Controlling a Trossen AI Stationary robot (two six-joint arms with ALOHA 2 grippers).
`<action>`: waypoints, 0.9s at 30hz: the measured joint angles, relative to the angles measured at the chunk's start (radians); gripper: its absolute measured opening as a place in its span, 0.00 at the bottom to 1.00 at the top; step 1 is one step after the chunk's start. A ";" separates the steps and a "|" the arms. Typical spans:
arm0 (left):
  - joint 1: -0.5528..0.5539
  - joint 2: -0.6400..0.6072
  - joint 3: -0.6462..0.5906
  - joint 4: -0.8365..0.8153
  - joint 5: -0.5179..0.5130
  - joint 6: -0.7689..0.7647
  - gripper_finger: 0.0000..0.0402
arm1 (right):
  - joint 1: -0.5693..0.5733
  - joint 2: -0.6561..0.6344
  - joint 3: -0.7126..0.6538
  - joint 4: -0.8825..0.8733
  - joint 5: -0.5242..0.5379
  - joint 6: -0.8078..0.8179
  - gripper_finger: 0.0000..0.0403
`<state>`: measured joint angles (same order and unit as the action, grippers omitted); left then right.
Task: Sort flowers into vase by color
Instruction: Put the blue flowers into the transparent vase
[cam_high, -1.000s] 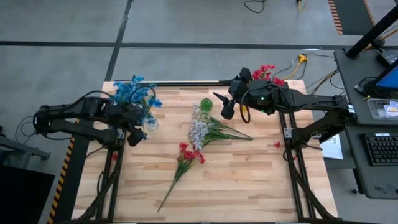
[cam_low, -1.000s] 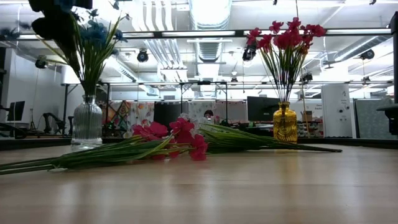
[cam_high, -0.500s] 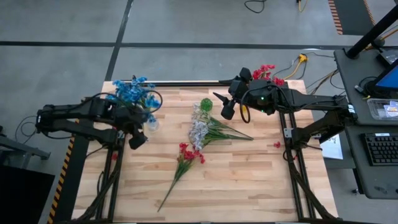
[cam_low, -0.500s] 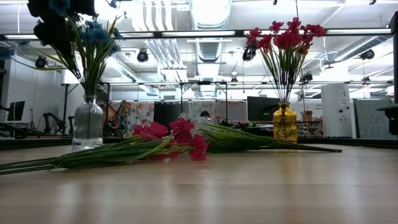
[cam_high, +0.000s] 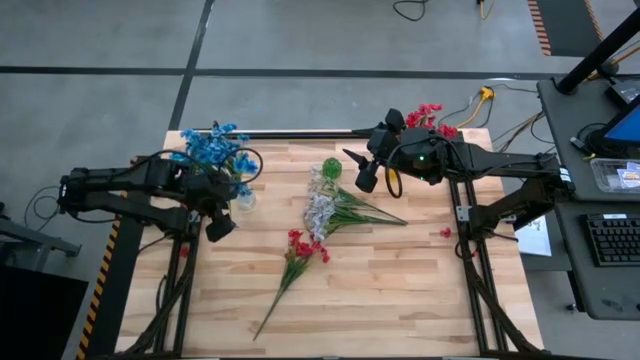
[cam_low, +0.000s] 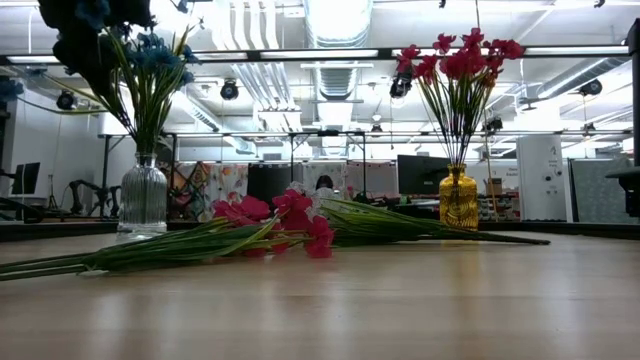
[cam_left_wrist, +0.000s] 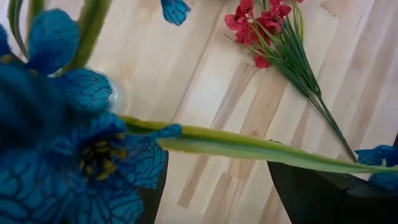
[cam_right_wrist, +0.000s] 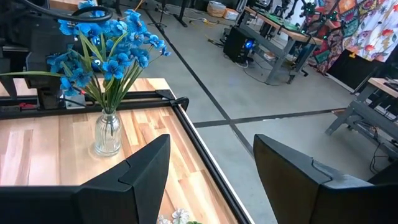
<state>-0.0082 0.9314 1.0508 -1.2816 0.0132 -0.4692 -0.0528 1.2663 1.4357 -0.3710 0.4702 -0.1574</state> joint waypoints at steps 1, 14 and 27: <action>0.000 0.000 0.000 0.000 0.000 0.000 0.64 | 0.000 0.000 0.000 0.000 0.000 0.000 0.56; 0.000 0.030 0.000 0.010 0.083 -0.026 0.67 | 0.000 0.000 0.000 0.002 0.000 0.000 0.56; 0.000 0.011 0.000 0.005 0.215 0.001 0.83 | 0.000 0.000 0.000 0.003 -0.002 0.000 0.56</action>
<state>-0.0079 0.9423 1.0504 -1.2767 0.2279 -0.4680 -0.0528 1.2663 1.4357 -0.3679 0.4679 -0.1570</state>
